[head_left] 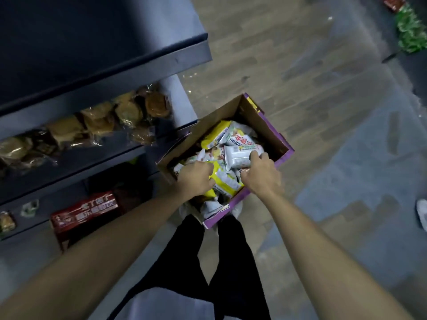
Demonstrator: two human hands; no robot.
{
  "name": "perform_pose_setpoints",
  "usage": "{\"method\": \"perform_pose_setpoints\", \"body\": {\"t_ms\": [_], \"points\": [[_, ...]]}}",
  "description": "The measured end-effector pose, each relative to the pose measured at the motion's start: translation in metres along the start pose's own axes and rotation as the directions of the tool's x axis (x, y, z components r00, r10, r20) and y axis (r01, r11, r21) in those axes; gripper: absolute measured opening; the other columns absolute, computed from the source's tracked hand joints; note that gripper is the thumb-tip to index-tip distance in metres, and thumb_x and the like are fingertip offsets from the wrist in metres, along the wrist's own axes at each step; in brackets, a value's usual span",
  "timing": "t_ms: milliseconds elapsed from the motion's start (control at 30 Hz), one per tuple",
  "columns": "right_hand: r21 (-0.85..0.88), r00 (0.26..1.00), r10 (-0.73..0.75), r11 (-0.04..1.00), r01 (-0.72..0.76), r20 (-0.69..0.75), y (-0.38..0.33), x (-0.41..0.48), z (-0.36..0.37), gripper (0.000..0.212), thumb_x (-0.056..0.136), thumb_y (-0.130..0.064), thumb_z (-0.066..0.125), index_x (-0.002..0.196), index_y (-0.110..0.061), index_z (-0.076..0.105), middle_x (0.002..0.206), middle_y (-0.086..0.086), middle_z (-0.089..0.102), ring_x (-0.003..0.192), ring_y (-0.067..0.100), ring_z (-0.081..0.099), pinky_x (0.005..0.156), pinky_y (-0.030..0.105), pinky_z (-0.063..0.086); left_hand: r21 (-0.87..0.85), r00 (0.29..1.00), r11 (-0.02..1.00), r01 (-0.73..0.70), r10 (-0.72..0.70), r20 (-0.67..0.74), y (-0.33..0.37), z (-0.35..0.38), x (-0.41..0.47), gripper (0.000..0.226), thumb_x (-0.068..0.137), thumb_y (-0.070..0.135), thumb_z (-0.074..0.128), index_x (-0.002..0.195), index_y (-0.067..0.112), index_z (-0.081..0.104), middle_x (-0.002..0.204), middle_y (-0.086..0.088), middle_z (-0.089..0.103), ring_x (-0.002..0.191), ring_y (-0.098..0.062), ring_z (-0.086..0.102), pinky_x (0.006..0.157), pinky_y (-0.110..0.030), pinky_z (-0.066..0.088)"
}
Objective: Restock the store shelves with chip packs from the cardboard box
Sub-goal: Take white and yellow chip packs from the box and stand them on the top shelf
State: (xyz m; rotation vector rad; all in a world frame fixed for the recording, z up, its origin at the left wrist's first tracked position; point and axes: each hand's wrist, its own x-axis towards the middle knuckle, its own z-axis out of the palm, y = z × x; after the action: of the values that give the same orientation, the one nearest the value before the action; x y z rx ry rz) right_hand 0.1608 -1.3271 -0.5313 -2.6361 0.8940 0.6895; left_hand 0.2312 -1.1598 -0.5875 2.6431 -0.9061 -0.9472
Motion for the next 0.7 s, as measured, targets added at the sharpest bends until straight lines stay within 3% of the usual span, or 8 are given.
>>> {"method": "perform_pose_setpoints", "body": {"t_ms": [167,300,367,533,700], "points": [[0.04,0.997,-0.063,0.997,0.062,0.035,0.004,0.03,0.035,0.05,0.087,-0.028,0.063,0.13,-0.009,0.045,0.126,0.014,0.047,0.117,0.035,0.047,0.083,0.041,0.046,0.003,0.996,1.0,0.023,-0.024,0.081,-0.005,0.044,0.012,0.026,0.088,0.034,0.055,0.109,0.018,0.058,0.109,-0.007,0.062,0.101,-0.032,0.059,0.072,-0.035,0.044],[0.004,0.988,-0.133,0.991,0.133,0.082,0.012,0.056,0.061,0.048,0.088,-0.023,0.062,0.131,-0.01,0.043,0.124,0.014,0.048,0.115,0.035,0.049,0.082,0.043,0.047,-0.023,0.997,0.998,0.066,-0.065,0.042,-0.001,0.061,0.029,0.028,0.089,0.032,0.056,0.114,0.02,0.054,0.11,-0.006,0.06,0.099,-0.031,0.059,0.071,-0.037,0.046],[-0.013,0.982,-0.15,0.988,0.152,0.113,0.023,0.076,0.073,0.058,0.089,-0.02,0.062,0.141,-0.013,0.036,0.129,0.013,0.047,0.117,0.036,0.048,0.087,0.043,0.046,-0.069,0.997,0.995,0.076,-0.075,0.011,0.003,0.068,0.037,0.034,0.088,0.028,0.059,0.12,0.022,0.051,0.111,-0.003,0.058,0.099,-0.03,0.06,0.069,-0.038,0.047],[-0.174,0.947,-0.219,0.949,0.263,0.233,0.042,0.125,0.093,0.079,0.092,-0.019,0.059,0.155,-0.017,0.012,0.158,0.01,0.019,0.136,0.036,0.031,0.104,0.043,0.038,-0.101,0.989,0.985,0.142,-0.145,-0.023,0.004,0.093,0.051,0.057,0.082,0.024,0.069,0.134,0.029,0.046,0.122,-0.001,0.05,0.102,-0.03,0.058,0.071,-0.039,0.048],[-0.283,0.937,-0.217,0.913,0.294,0.273,0.032,0.145,0.094,0.088,0.095,-0.015,0.055,0.154,-0.038,-0.006,0.158,0.026,0.003,0.137,0.049,0.024,0.098,0.046,0.042,-0.178,0.976,0.961,0.211,-0.215,-0.008,0.001,0.113,0.066,0.062,0.083,0.023,0.071,0.139,0.031,0.046,0.123,-0.002,0.046,0.104,-0.027,0.057,0.072,-0.038,0.049]]}}
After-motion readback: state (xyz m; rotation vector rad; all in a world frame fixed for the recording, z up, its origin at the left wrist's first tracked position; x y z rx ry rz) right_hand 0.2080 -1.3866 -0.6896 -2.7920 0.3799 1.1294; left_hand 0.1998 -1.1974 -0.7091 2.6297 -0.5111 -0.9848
